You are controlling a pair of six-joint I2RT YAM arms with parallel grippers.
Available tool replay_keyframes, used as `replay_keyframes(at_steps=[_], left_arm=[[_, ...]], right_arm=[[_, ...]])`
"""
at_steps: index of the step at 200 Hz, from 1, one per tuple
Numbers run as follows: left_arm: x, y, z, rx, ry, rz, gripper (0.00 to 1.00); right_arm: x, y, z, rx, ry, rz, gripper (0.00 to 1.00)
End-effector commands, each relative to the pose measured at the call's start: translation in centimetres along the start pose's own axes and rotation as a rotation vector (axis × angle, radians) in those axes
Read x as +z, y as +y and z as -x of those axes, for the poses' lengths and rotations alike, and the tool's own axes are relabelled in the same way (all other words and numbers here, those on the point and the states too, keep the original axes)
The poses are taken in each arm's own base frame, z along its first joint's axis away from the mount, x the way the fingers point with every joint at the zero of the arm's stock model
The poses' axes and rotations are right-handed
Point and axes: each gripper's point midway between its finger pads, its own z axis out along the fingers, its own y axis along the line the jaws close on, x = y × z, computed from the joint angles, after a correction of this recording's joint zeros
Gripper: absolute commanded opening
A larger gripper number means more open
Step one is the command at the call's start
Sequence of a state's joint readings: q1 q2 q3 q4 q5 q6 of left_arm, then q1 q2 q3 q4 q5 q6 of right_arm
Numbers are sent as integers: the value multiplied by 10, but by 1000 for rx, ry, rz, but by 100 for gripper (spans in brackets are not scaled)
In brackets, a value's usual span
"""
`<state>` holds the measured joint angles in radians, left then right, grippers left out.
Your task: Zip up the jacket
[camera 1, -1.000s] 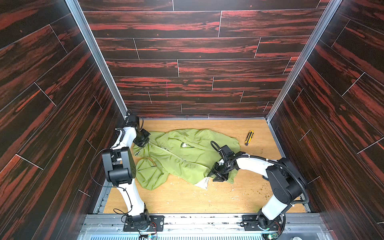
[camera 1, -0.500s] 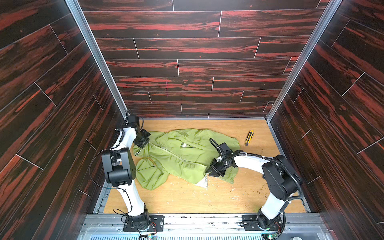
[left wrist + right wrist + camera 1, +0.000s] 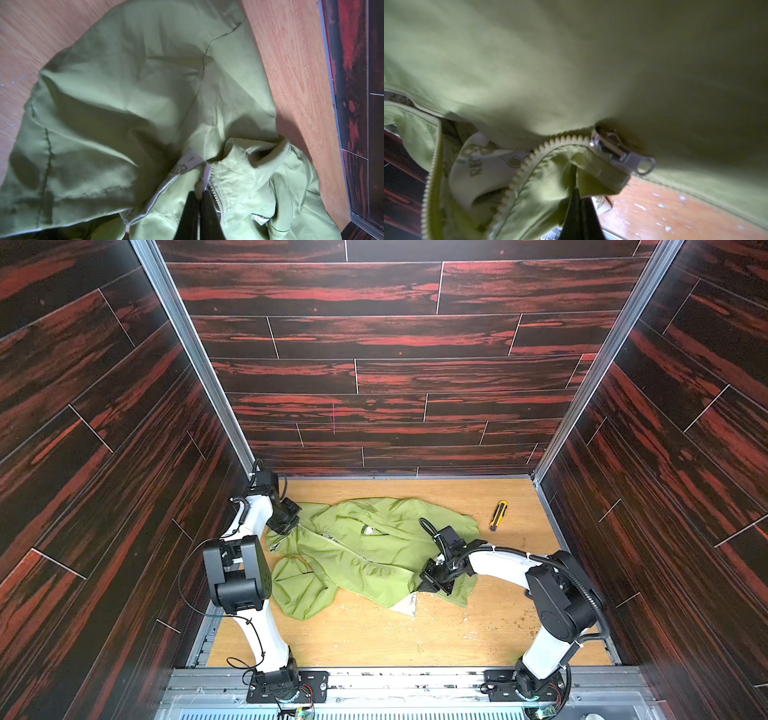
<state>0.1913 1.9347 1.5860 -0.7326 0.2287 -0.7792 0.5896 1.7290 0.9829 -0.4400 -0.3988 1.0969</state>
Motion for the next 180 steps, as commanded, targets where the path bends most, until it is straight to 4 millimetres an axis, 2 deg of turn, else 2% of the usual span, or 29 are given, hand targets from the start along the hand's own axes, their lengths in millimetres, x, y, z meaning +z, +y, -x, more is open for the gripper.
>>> replay_keyframes(at_steps=[1,54,96,115,136,156,180], left_arm=[[-31,-18,5,13,-47,-55,0],[-50,-33,13,13,-80,-101,0],[-64,-48,15,-4,-84,-158,0],[-68,-53,20,-6,-99,-166,0],[-65,-55,19,-7,-85,-175,0],[-60,-50,13,-10,-65,-165,0],[-44,-38,6,-10,-33,-128,0]], right_arm=[[-34,3,-4,-69,-96,-3,0],[-88,-5,-26,-218,-202,3,0],[-112,-34,-42,-320,-250,-60,0],[-107,-55,-47,-333,-230,-111,0],[-90,-74,-53,-312,-173,-131,0],[-69,-94,-56,-275,-125,-145,0],[-51,-109,-59,-245,-75,-162,0]])
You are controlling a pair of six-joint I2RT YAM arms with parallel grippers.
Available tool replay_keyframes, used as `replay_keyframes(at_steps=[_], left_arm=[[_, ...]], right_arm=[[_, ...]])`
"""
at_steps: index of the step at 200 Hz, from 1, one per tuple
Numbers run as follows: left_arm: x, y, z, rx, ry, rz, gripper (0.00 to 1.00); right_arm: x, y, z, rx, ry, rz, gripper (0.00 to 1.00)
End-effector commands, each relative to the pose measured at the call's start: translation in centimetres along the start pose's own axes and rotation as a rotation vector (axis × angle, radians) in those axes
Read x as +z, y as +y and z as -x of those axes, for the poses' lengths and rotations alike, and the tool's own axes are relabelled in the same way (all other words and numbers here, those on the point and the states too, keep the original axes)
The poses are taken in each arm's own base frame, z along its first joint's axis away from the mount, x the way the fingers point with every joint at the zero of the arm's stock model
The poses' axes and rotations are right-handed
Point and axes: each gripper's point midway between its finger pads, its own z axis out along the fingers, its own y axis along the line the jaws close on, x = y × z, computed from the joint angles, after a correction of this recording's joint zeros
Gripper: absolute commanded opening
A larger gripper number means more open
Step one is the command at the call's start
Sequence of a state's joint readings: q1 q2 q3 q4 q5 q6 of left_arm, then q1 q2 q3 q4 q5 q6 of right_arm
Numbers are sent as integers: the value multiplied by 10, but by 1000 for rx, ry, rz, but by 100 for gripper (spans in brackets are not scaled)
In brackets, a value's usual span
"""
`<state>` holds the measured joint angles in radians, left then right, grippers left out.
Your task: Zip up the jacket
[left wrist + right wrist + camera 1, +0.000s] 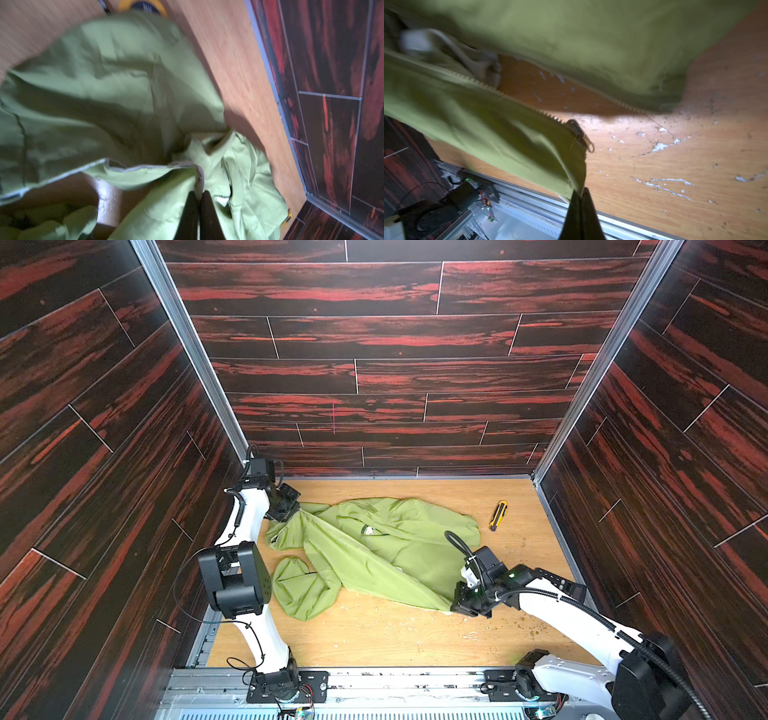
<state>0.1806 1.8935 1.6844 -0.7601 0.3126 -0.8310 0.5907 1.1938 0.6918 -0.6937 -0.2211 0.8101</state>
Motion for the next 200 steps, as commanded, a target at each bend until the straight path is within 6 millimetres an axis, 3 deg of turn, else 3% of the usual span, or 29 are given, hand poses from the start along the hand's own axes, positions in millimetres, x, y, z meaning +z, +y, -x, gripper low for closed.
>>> replay_keyframes(at_steps=[1,55,95,103,120,136,162,200], left_arm=[[-4,6,2,4,-20,11,0],[25,43,-8,22,26,141,0],[23,55,-2,49,11,228,0],[20,54,0,54,2,228,10],[9,46,1,62,-17,207,39],[-5,39,2,71,-41,185,53],[-36,32,-1,94,-95,159,60],[-84,35,-23,128,-140,132,67]], right_arm=[[16,-17,-15,30,74,-42,0],[37,-24,-38,-14,213,-48,0],[42,-23,-53,-26,294,-43,0],[38,-23,-51,-29,284,-53,12],[26,-17,-38,-55,217,-77,37],[11,-4,-21,-82,152,-85,50],[-9,15,13,-112,43,-122,58],[-25,18,73,-27,-85,-137,66]])
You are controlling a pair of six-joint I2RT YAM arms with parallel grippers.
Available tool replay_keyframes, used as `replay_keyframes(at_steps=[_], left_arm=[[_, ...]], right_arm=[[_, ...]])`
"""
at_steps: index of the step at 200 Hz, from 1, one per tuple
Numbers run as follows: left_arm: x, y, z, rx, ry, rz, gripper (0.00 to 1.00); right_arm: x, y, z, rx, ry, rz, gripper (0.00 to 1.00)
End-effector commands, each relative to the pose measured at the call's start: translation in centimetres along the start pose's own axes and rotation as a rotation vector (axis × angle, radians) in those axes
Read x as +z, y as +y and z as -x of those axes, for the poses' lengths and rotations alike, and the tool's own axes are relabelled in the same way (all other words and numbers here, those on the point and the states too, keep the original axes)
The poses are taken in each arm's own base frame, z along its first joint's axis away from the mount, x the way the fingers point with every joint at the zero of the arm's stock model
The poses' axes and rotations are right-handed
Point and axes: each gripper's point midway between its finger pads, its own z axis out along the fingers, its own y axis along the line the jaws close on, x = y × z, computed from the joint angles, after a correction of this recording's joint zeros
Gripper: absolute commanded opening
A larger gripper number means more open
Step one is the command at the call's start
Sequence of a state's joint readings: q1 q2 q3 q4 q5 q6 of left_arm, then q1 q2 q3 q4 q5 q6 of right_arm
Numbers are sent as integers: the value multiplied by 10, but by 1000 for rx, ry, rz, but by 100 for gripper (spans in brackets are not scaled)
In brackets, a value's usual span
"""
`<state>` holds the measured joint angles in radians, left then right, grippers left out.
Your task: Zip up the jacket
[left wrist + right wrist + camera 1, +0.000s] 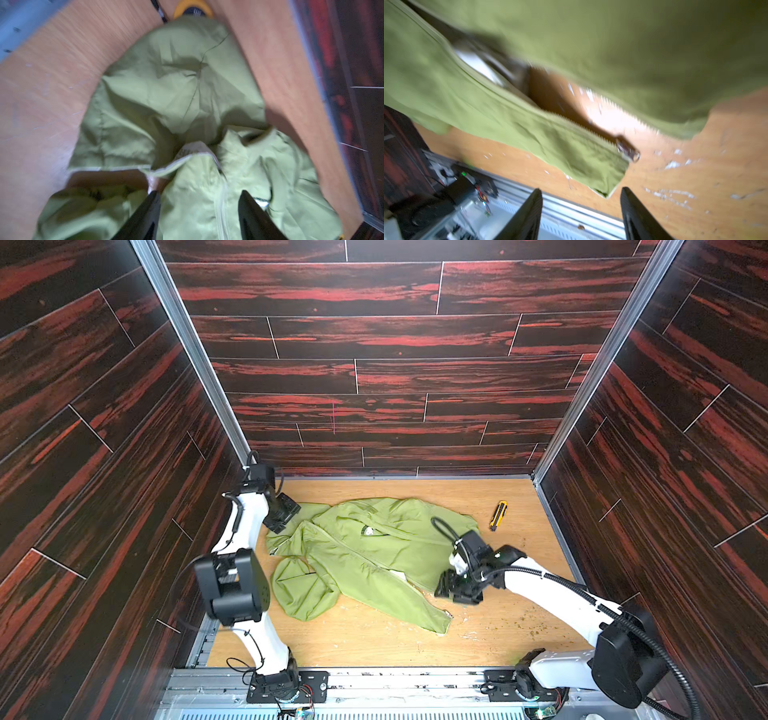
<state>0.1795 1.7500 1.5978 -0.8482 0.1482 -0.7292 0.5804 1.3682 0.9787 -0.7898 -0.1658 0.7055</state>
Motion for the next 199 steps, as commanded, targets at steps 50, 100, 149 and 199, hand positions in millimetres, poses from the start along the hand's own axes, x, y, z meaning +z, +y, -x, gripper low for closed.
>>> replay_keyframes(at_steps=[50,100,149,199], left_arm=[[-52,44,-84,32,37,-14,72],[-14,68,-149,19,158,3,72],[23,74,-154,35,211,47,66],[68,70,-143,80,256,112,39]], right_arm=[[12,-58,91,180,-64,-102,66],[36,-81,123,215,-23,-126,65],[64,-93,121,255,31,-132,60],[75,-100,95,312,61,-106,26]])
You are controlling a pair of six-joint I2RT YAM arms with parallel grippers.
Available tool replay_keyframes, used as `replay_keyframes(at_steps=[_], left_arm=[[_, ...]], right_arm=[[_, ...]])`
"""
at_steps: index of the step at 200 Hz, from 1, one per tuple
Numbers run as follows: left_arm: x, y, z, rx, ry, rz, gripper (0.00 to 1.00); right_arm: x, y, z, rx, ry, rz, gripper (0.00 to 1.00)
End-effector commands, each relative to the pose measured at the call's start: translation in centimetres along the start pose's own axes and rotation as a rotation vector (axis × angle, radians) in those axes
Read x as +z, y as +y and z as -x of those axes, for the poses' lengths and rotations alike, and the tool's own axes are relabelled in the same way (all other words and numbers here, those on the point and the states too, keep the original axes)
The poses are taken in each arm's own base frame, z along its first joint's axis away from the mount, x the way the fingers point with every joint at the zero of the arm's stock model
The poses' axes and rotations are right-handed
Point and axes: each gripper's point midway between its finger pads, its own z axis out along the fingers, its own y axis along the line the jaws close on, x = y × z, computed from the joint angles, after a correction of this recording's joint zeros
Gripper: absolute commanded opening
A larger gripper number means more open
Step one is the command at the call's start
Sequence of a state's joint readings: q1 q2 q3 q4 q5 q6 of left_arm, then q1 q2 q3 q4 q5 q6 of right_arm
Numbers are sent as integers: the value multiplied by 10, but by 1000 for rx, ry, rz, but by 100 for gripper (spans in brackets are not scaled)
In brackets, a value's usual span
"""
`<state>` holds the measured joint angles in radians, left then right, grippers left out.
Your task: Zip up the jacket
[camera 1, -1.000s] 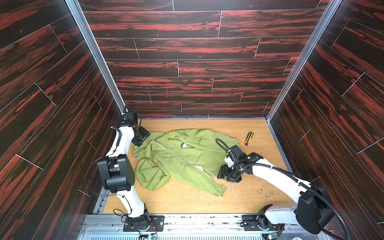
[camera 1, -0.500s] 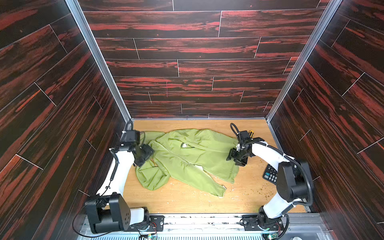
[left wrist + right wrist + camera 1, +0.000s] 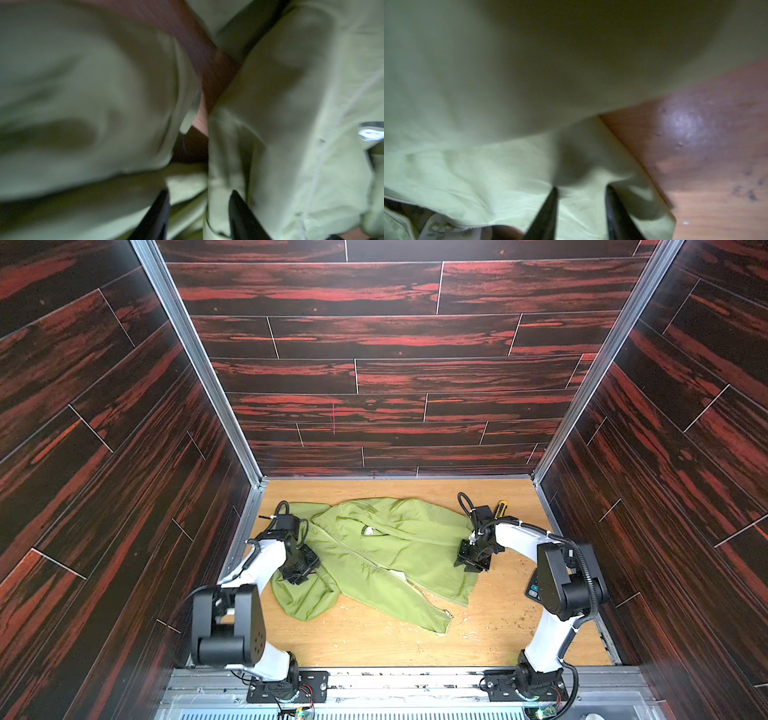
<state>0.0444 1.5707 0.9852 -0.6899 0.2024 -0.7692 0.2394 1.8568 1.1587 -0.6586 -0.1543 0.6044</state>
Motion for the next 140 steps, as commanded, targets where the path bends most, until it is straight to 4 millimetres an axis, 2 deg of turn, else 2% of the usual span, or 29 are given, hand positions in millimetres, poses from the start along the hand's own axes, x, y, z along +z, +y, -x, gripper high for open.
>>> replay_keyframes(at_steps=[1,14,36,74,140], left_arm=[[7,-15,18,41,-27,-5,39],[15,-21,24,54,-12,3,35],[34,-32,27,86,21,25,31],[58,-66,34,143,54,26,29],[98,-149,56,238,83,-14,29]], right_arm=[[14,-13,-20,43,58,-2,25],[16,-18,-30,56,70,3,15],[19,-28,-51,74,98,14,9],[21,-38,-82,94,132,30,7],[21,-47,-126,114,176,18,6]])
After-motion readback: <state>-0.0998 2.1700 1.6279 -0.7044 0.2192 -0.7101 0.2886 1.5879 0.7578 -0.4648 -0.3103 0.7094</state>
